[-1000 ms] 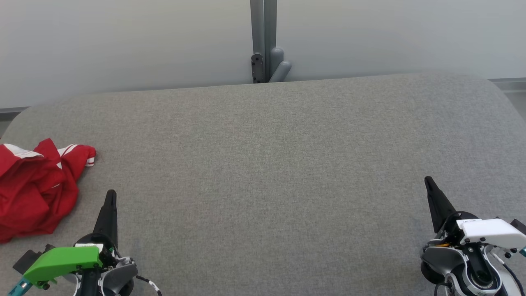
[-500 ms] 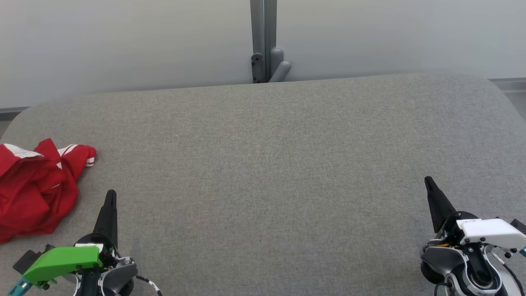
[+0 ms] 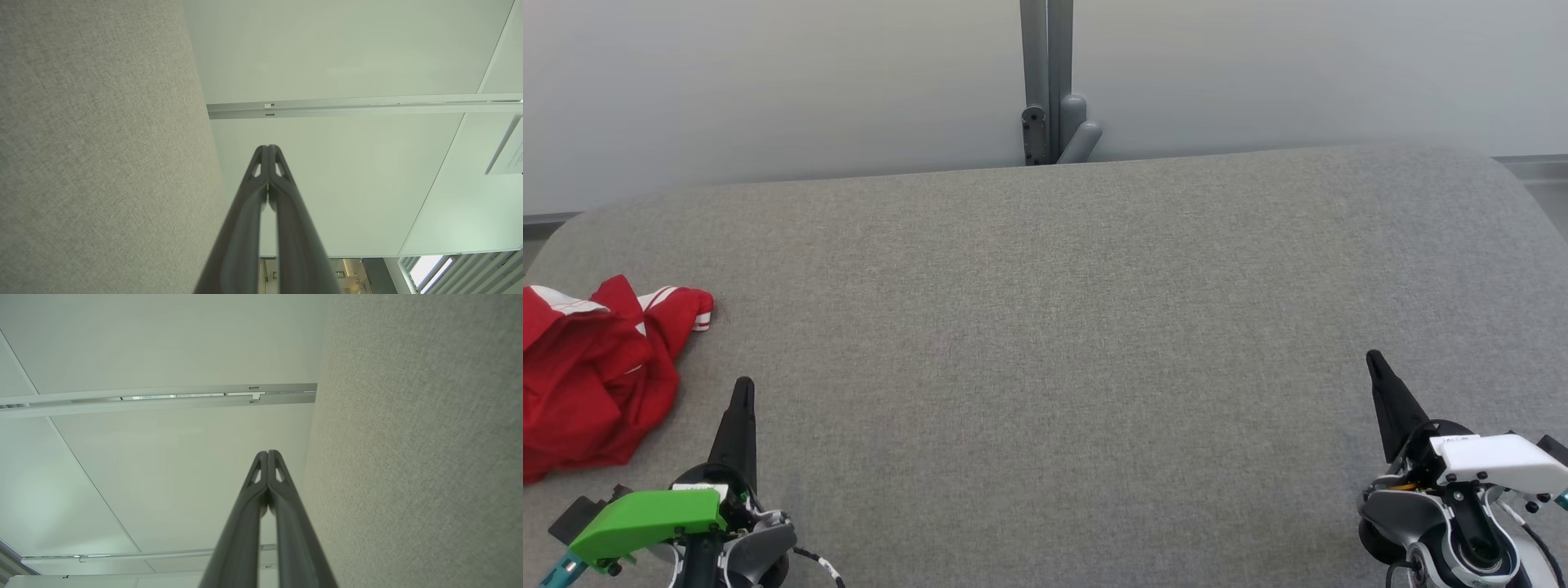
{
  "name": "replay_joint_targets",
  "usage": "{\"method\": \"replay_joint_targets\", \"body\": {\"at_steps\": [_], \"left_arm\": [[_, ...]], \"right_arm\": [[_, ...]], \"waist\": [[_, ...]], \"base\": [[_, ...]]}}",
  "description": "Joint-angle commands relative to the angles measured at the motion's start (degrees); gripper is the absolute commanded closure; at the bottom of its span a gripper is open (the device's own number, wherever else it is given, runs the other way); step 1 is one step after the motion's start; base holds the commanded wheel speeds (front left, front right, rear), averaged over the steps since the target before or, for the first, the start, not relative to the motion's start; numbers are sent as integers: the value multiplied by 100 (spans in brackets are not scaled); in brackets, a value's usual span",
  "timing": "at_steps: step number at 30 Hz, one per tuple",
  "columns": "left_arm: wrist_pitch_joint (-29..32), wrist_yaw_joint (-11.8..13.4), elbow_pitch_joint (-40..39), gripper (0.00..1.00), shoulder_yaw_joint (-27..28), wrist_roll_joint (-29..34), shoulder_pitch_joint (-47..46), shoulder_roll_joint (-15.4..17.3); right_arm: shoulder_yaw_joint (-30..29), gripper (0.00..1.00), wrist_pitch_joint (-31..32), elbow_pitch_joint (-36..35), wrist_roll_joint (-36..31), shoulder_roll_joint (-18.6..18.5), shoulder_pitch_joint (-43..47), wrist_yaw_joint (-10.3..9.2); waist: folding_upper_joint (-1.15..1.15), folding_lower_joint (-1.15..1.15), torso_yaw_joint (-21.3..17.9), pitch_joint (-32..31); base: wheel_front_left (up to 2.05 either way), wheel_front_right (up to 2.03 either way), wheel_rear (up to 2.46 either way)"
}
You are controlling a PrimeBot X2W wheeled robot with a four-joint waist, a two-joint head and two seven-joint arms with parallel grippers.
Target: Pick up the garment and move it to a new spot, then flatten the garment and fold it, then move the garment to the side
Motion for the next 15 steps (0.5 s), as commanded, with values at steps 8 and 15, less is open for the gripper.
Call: {"method": "replay_joint_targets", "body": {"at_steps": [8,15], "left_arm": [[11,-26,-3,100,22,0,-86,31],[11,-26,-3,100,24,0,-86,31]], "right_arm": [[-15,100,25,-24,35,-26,39,2],[-15,100,26,-24,35,-26,39,2]], "waist": [[50,0,0,0],[50,0,0,0]], "base": [[0,0,0],[0,0,0]]}}
